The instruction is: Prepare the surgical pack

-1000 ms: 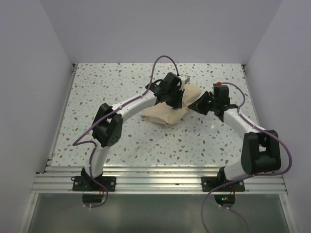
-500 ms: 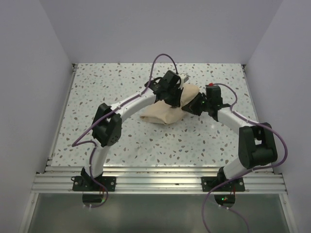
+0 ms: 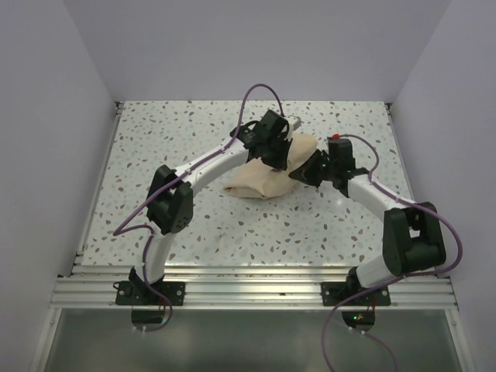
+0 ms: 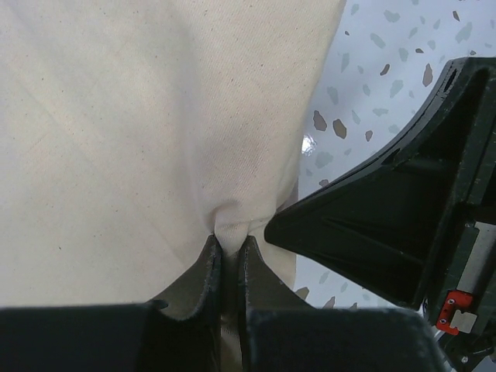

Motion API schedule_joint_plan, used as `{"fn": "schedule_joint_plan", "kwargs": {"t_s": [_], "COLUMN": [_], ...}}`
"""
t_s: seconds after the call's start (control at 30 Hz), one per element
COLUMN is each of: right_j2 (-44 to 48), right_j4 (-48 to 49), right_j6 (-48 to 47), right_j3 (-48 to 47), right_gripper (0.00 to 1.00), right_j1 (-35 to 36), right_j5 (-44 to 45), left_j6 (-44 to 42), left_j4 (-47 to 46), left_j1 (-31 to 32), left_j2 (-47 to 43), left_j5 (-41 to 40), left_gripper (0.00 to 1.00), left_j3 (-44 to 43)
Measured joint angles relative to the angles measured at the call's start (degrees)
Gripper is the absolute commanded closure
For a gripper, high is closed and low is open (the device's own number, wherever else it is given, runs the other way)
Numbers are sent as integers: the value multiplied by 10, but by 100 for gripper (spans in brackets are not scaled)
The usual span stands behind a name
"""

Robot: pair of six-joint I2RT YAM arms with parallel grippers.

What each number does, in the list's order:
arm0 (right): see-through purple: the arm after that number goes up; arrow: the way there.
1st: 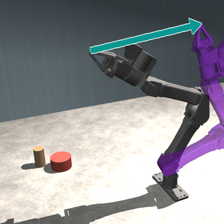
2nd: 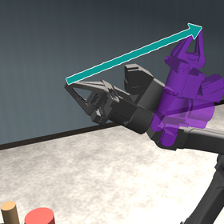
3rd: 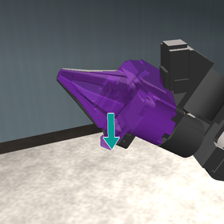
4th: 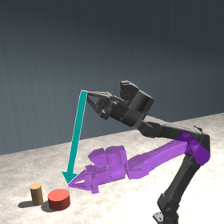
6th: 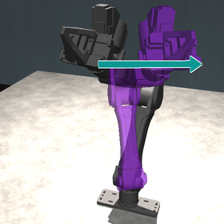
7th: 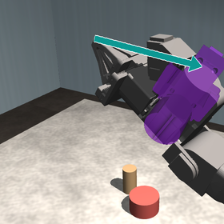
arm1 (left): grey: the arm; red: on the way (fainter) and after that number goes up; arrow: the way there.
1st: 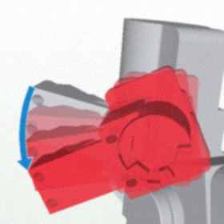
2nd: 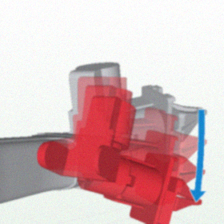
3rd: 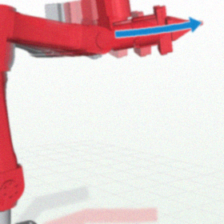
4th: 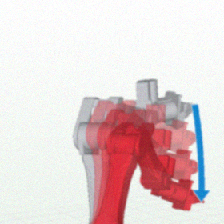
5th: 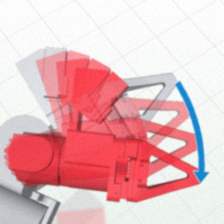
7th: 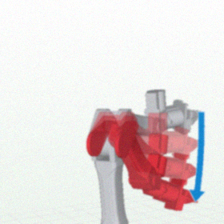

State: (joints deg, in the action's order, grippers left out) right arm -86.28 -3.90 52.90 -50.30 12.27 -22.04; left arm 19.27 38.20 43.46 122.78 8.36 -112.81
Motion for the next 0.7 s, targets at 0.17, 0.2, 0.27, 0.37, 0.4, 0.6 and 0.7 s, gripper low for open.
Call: {"fn": "schedule_joint_plan", "kwargs": {"t_s": [0.17,0.2,0.27,0.37,0.4,0.6,0.7], "right_j2": [4,5,7,12,15,19,15], "right_j4": [-13,-15,-14,-15,-15,-10,-2], "right_j6": [0,0,0,2,3,13,19], "right_j3": [0,1,4,14,17,33,35], "right_gripper": [97,97,98,97,96,96,96], "right_j1": [1,1,2,6,8,20,28], "right_j5": [0,0,0,0,0,0,0], "left_j6": [0,0,0,0,0,0,0], "left_j4": [2,1,1,2,2,2,2], "left_j1": [0,0,0,0,0,0,0], "left_j2": [0,0,0,0,0,0,0], "left_j5": [1,1,2,2,2,3,4], "left_gripper": [100,100,100,100,100,100,100], "left_j3": [0,0,0,0,0,0,0]}}
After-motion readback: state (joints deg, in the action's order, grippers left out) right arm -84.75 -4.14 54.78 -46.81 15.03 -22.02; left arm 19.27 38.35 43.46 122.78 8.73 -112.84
